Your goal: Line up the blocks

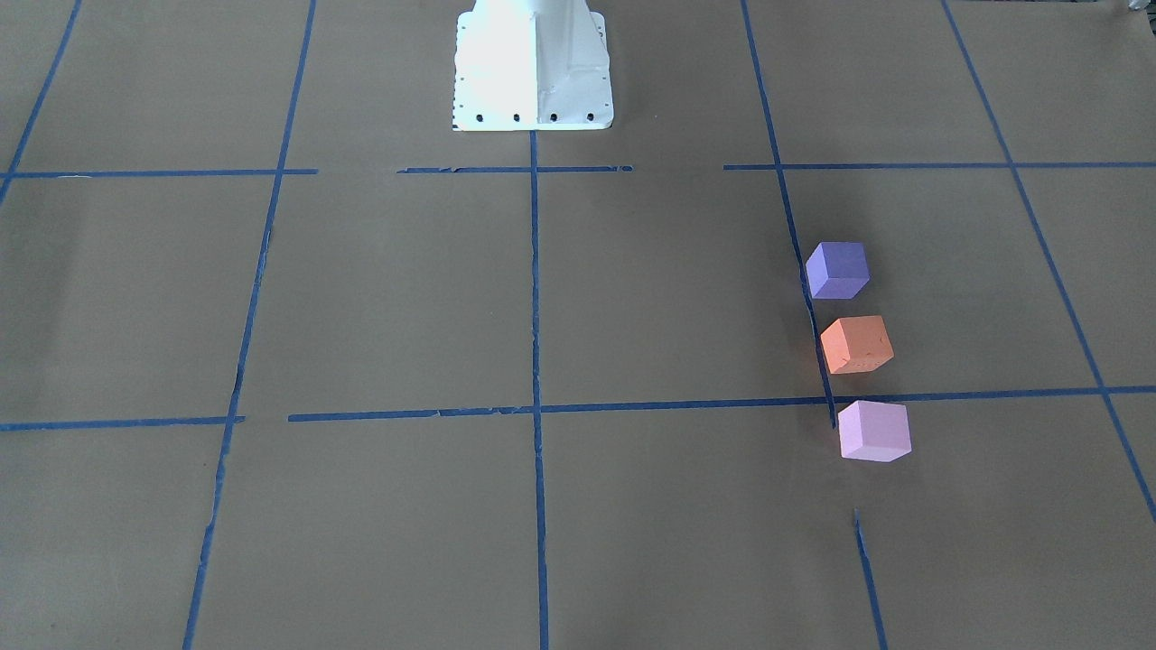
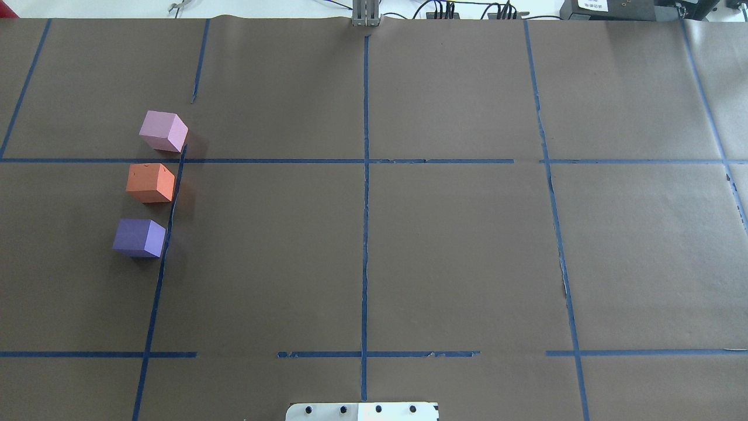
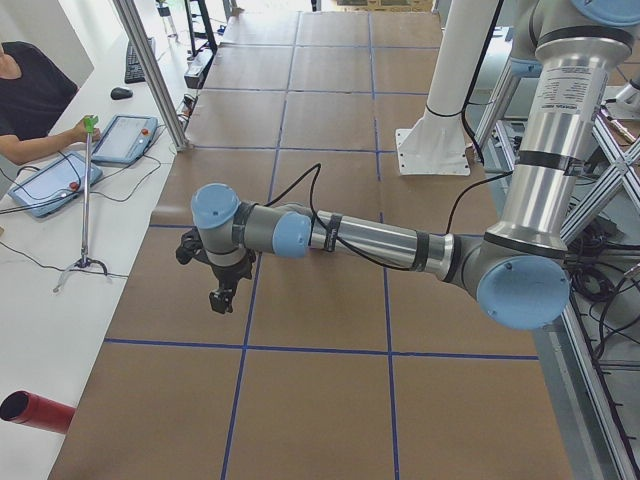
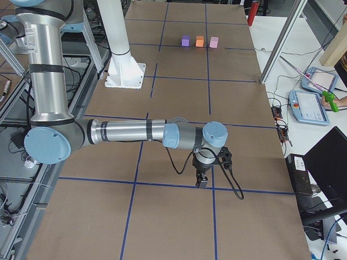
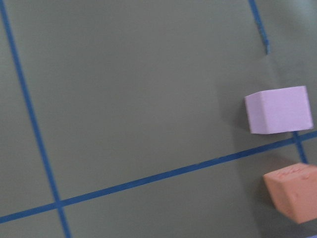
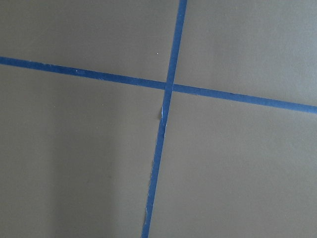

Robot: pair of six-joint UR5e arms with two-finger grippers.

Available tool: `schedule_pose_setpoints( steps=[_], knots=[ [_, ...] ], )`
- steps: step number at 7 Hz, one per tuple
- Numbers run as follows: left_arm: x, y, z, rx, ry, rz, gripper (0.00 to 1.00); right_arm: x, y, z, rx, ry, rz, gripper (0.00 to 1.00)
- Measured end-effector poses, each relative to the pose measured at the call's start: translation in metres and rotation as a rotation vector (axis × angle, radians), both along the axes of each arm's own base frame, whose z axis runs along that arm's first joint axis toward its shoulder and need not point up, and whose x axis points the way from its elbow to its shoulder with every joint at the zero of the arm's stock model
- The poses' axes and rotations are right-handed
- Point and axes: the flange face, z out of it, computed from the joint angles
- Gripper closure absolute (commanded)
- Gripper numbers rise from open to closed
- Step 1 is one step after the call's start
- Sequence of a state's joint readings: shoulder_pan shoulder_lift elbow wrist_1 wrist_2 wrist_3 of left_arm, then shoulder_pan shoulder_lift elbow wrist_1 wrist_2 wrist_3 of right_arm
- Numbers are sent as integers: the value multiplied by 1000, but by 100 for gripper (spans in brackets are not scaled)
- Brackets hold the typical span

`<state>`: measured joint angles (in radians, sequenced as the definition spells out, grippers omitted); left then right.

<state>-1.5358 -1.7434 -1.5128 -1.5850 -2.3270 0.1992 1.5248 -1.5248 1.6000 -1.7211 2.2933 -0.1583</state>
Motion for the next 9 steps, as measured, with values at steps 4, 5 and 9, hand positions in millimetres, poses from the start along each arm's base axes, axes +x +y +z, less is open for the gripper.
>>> schedule_pose_setpoints(
  steps=[4, 5, 9],
  knots=[
    [-46, 55, 100, -89, 7, -61, 0, 0, 0, 0, 0, 0, 0, 0],
    [-49, 65, 108, -91, 9, -67, 0, 0, 0, 0, 0, 0, 0, 0],
    [-54, 97, 99, -98, 12, -112, 0, 0, 0, 0, 0, 0, 0, 0]
  ],
)
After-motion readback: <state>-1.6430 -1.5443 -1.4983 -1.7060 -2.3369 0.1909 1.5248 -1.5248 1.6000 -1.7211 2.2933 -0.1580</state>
